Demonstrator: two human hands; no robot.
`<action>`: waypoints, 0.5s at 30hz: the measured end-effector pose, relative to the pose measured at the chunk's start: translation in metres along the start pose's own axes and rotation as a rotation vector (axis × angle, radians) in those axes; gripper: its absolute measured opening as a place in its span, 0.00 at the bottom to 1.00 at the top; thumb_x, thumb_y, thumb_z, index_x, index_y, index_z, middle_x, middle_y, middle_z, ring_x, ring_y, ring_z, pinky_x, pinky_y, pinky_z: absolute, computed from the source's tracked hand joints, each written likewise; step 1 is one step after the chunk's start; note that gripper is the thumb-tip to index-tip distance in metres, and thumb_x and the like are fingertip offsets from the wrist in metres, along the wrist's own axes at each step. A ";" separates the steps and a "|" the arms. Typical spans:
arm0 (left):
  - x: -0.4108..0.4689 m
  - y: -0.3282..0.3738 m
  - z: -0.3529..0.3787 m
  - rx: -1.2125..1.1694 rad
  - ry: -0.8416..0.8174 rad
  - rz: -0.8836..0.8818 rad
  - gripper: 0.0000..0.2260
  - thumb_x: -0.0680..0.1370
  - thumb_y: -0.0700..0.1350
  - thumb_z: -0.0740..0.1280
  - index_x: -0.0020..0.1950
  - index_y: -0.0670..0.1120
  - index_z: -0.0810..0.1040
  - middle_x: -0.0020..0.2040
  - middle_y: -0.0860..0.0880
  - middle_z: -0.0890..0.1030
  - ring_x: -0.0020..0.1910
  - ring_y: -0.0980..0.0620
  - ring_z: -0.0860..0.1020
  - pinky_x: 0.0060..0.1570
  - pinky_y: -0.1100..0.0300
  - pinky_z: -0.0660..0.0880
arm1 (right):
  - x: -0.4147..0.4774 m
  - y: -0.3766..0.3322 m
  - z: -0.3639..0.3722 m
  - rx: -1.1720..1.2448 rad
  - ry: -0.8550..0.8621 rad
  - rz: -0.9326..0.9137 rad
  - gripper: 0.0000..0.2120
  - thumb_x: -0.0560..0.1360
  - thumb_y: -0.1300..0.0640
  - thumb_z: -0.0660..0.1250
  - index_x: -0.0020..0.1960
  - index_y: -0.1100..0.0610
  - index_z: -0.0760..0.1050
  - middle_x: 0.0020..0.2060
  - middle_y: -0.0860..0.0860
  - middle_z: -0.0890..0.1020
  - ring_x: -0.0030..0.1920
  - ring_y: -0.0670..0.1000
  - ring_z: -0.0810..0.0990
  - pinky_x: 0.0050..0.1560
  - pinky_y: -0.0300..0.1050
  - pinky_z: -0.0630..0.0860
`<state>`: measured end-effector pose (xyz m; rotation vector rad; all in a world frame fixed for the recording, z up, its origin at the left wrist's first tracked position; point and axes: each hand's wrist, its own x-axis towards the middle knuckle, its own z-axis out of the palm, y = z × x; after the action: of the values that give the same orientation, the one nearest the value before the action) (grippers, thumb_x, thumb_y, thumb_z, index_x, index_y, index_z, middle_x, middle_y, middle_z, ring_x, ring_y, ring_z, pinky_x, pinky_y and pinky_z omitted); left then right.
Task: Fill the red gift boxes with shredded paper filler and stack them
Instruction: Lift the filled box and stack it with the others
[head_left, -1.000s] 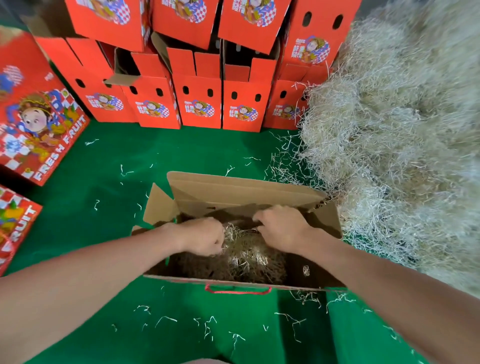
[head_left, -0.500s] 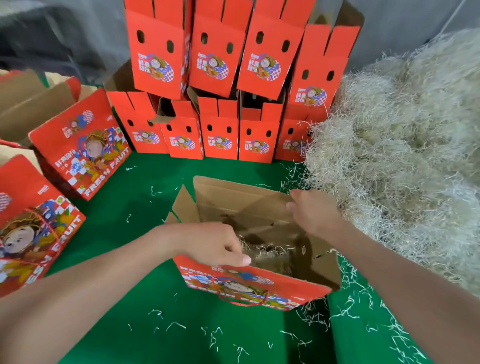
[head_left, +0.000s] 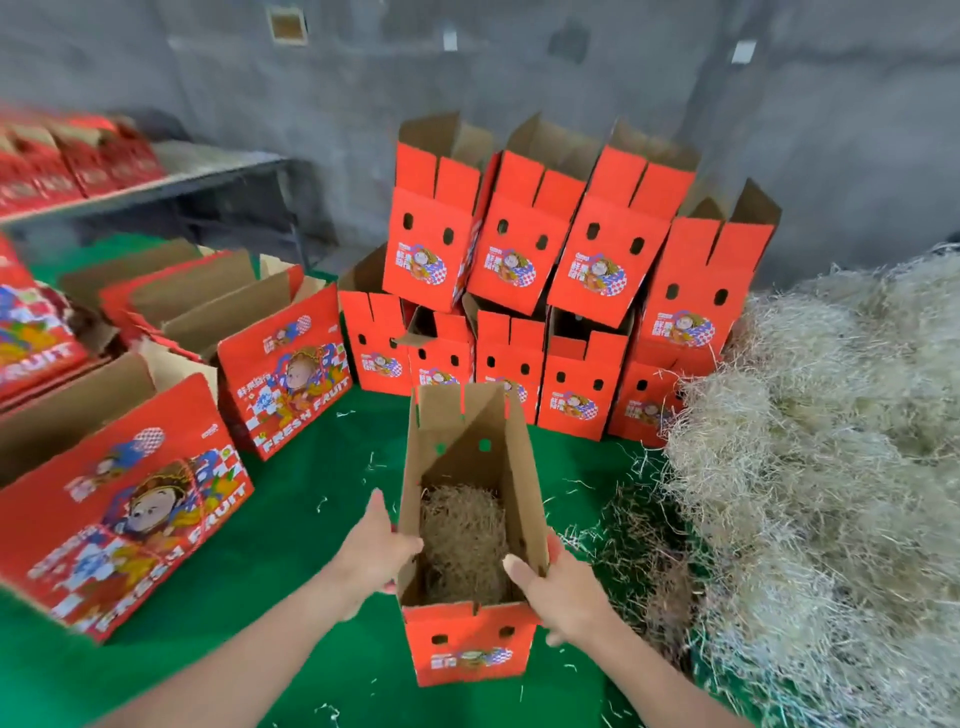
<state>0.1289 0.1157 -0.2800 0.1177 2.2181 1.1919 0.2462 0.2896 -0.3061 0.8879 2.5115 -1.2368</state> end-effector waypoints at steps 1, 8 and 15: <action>-0.005 -0.002 0.003 0.008 -0.074 -0.057 0.24 0.76 0.38 0.62 0.71 0.47 0.63 0.53 0.45 0.80 0.43 0.49 0.79 0.41 0.54 0.80 | -0.001 0.002 0.003 0.117 -0.057 0.069 0.30 0.76 0.40 0.60 0.74 0.46 0.54 0.57 0.50 0.79 0.52 0.55 0.81 0.56 0.51 0.76; -0.016 -0.008 0.015 0.189 -0.026 0.028 0.14 0.79 0.36 0.55 0.63 0.43 0.68 0.57 0.43 0.76 0.39 0.47 0.81 0.30 0.65 0.78 | 0.009 -0.004 0.007 0.514 -0.024 0.174 0.18 0.81 0.55 0.54 0.71 0.53 0.61 0.53 0.48 0.73 0.40 0.57 0.84 0.41 0.49 0.82; 0.003 0.013 0.021 0.212 0.057 0.178 0.09 0.79 0.38 0.55 0.56 0.43 0.71 0.53 0.42 0.78 0.41 0.44 0.82 0.32 0.64 0.77 | 0.015 -0.002 -0.004 0.644 0.126 0.189 0.19 0.81 0.57 0.54 0.72 0.54 0.61 0.43 0.50 0.75 0.36 0.56 0.84 0.38 0.48 0.81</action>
<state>0.1358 0.1398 -0.2798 0.3785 2.4204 1.0587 0.2332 0.2981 -0.3085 1.3304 2.0516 -2.0114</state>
